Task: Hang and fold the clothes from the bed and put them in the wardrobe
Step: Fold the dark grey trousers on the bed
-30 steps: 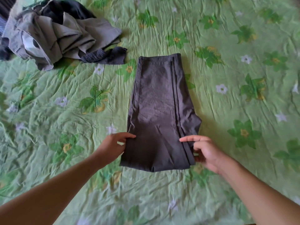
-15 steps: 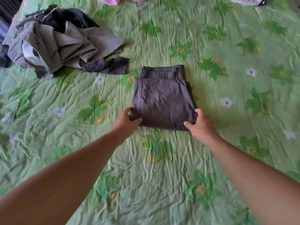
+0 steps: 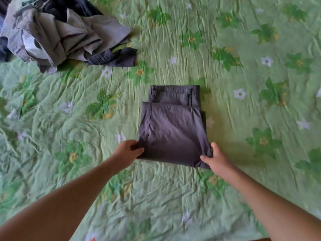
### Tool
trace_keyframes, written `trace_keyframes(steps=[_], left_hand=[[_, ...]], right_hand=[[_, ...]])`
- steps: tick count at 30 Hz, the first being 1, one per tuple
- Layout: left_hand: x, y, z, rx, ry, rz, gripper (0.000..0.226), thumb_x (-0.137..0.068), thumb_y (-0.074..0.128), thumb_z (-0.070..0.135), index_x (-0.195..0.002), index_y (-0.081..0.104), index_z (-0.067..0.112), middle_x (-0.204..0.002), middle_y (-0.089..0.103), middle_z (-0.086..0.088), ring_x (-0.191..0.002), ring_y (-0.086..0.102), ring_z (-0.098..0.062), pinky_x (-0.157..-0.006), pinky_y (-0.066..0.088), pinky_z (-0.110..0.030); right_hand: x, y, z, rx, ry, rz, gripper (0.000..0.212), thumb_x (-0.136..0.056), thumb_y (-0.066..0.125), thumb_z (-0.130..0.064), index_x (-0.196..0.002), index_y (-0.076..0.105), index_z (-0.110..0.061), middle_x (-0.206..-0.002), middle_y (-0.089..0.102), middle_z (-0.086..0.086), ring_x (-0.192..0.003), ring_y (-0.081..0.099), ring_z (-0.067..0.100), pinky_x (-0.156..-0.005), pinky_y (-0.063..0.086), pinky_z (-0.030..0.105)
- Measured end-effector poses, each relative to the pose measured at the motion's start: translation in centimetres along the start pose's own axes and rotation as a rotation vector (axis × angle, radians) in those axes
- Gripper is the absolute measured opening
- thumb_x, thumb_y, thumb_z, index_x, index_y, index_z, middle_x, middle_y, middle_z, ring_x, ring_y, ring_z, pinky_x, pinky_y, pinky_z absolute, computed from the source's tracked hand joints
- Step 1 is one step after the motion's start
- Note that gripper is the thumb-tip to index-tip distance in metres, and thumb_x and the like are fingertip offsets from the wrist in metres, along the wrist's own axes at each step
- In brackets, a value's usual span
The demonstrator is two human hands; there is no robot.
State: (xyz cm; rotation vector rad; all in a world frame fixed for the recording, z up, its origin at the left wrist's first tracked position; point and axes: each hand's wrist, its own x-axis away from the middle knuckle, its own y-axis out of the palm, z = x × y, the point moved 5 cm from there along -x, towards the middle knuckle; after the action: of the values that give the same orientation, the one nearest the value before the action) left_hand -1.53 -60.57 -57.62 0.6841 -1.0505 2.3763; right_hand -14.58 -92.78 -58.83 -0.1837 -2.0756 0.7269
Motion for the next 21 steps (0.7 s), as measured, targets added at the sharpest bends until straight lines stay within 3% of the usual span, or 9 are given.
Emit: trace_keyframes(steps=[5,7,9,11,13,15,18,19,21], left_hand=[[4.9,2.2,-3.7,-0.241,-0.007,-0.167,0.026,-0.086,0.074,0.030,-0.075,0.055,0.016,-0.065,0.051,0.003,-0.063,0.049,-0.017,-0.053,0.034,-0.027],[4.4,1.5,-3.0,-0.181,-0.004,-0.086,0.025,-0.084,0.076,0.034,-0.091,0.062,0.014,-0.077,0.063,0.001,-0.074,0.061,-0.022,-0.066,0.050,-0.033],[2.6,0.1,-1.2,-0.033,0.002,0.067,0.041,-0.083,0.078,0.038,-0.114,0.061,0.016,-0.094,0.068,-0.001,-0.082,0.067,-0.021,-0.076,0.057,-0.039],[0.1,-1.0,1.3,0.065,0.035,0.149,0.062,-0.083,0.077,0.040,-0.135,0.049,0.020,-0.106,0.065,0.000,-0.087,0.067,-0.017,-0.075,0.059,-0.039],[-2.3,-1.4,3.7,0.157,0.052,0.159,0.073,-0.085,0.076,0.039,-0.146,0.038,0.024,-0.108,0.061,0.005,-0.090,0.064,-0.012,-0.072,0.059,-0.035],[-3.9,-1.6,4.7,0.185,0.012,0.184,0.067,-0.086,0.075,0.039,-0.143,0.041,0.027,-0.103,0.060,0.006,-0.090,0.063,-0.013,-0.074,0.056,-0.034],[-4.2,-1.7,5.2,0.075,0.024,0.184,0.031,-0.088,0.072,0.034,-0.115,0.065,0.022,-0.094,0.065,0.004,-0.090,0.064,-0.019,-0.073,0.052,-0.031],[-3.9,-1.9,5.3,0.029,0.050,0.178,0.019,-0.089,0.071,0.032,-0.106,0.068,0.022,-0.090,0.065,0.006,-0.088,0.064,-0.019,-0.070,0.049,-0.030],[-3.5,-2.5,5.7,0.004,0.110,0.182,0.008,-0.091,0.069,0.029,-0.097,0.067,0.024,-0.086,0.064,0.007,-0.085,0.062,-0.017,-0.069,0.048,-0.031]], right_hand=[[4.5,2.8,3.7,0.262,0.013,-0.125,0.078,-0.093,0.069,-0.033,-0.155,0.028,-0.010,-0.150,0.049,0.016,-0.135,0.050,0.033,-0.101,0.040,0.032],[4.3,1.9,2.3,0.269,-0.033,-0.048,0.075,-0.089,0.071,-0.037,-0.149,0.035,-0.011,-0.142,0.055,0.018,-0.128,0.054,0.035,-0.097,0.043,0.036],[3.2,0.2,-0.4,0.157,-0.129,0.110,0.072,-0.087,0.073,-0.039,-0.145,0.039,-0.013,-0.139,0.054,0.018,-0.126,0.053,0.035,-0.098,0.042,0.037],[1.6,-1.3,-3.6,0.069,-0.233,0.193,0.073,-0.089,0.071,-0.041,-0.149,0.037,-0.018,-0.144,0.049,0.016,-0.130,0.049,0.033,-0.105,0.040,0.039],[-0.4,-1.9,-6.4,0.011,-0.267,0.137,0.072,-0.091,0.068,-0.041,-0.153,0.034,-0.026,-0.149,0.047,0.011,-0.132,0.049,0.031,-0.108,0.041,0.040],[-1.9,-2.2,-7.8,0.021,-0.240,0.104,0.061,-0.091,0.070,-0.036,-0.145,0.045,-0.025,-0.140,0.057,0.007,-0.124,0.056,0.029,-0.096,0.045,0.034],[-2.0,-3.0,-8.6,0.124,-0.268,0.181,0.017,-0.088,0.073,-0.032,-0.100,0.065,-0.023,-0.091,0.066,-0.006,-0.090,0.065,0.024,-0.063,0.039,0.027],[-1.7,-3.2,-8.7,0.161,-0.304,0.194,0.012,-0.089,0.072,-0.031,-0.090,0.062,-0.024,-0.081,0.061,-0.008,-0.084,0.063,0.024,-0.059,0.036,0.027],[-1.3,-3.5,-8.9,0.153,-0.353,0.193,0.013,-0.093,0.067,-0.029,-0.087,0.058,-0.023,-0.078,0.057,-0.008,-0.079,0.060,0.023,-0.060,0.035,0.030]])
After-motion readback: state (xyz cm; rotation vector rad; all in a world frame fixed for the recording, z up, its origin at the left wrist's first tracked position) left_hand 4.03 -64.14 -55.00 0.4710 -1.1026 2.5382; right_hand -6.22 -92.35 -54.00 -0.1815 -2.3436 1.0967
